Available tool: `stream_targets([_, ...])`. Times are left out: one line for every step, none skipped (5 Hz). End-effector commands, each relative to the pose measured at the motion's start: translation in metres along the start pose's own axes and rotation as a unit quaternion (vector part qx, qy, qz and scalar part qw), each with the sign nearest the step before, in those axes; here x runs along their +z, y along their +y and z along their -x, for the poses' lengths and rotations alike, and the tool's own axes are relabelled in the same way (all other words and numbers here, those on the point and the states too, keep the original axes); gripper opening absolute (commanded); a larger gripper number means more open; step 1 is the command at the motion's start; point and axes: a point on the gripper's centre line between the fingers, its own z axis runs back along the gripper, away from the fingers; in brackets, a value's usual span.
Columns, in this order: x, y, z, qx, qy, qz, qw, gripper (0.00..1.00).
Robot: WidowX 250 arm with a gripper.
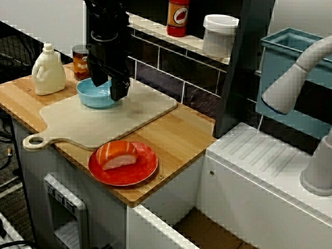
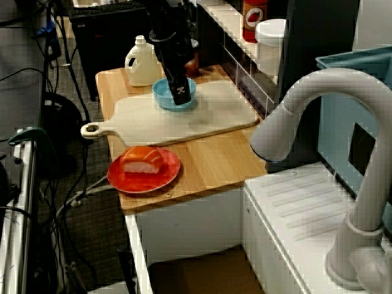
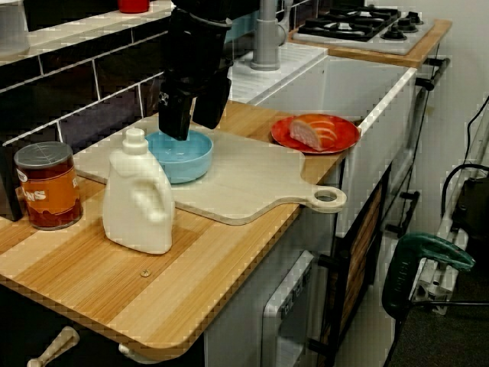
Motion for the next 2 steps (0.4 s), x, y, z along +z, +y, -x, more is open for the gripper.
stream_targets([0.0045,0.0065,0.0018,-0.005,-0.006,-0.004,1.0000,1.00])
stream_targets([0.0012,0.0032,0.0009,-0.004,0.005,-0.004,1.0000,1.00])
